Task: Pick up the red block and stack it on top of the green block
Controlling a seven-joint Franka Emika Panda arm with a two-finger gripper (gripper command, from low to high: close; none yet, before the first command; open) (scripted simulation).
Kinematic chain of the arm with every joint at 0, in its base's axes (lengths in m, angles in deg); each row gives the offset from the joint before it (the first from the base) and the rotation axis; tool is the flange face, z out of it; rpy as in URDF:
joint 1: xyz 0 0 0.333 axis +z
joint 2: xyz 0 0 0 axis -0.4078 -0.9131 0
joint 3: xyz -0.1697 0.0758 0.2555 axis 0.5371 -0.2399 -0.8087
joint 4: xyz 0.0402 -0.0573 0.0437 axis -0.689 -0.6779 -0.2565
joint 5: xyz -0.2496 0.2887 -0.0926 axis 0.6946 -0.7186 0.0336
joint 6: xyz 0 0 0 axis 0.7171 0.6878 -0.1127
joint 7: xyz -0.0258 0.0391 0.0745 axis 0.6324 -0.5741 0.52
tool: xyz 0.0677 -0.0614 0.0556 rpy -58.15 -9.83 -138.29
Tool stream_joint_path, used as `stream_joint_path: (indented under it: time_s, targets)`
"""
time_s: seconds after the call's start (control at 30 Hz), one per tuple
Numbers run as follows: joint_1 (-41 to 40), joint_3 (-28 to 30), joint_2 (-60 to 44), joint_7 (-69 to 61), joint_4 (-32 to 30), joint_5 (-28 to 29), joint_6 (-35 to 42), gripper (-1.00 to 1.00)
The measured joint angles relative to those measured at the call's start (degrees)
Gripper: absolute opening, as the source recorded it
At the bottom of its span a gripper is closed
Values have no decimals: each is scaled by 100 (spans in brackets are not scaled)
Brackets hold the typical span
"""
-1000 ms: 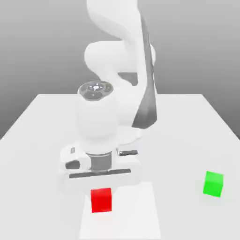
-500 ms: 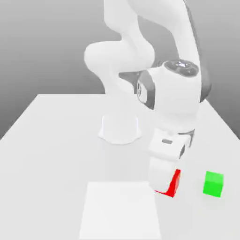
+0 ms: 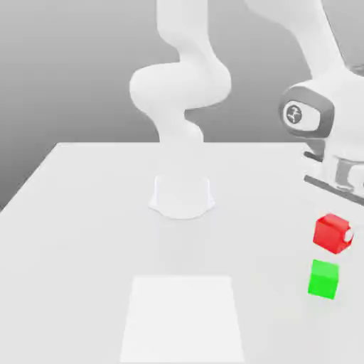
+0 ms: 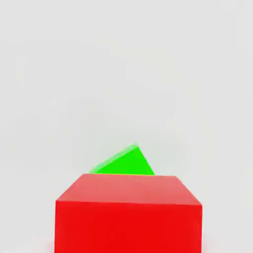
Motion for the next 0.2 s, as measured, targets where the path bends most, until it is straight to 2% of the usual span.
stream_joint_path:
  time_s: [0.07, 0.1, 0.2]
  targets:
    - [62, 136, -397, 161, 20, 254, -364, -100]
    - [108, 212, -571, 245, 29, 372, -525, 100]
    - [108, 212, -571, 245, 29, 372, -525, 100]
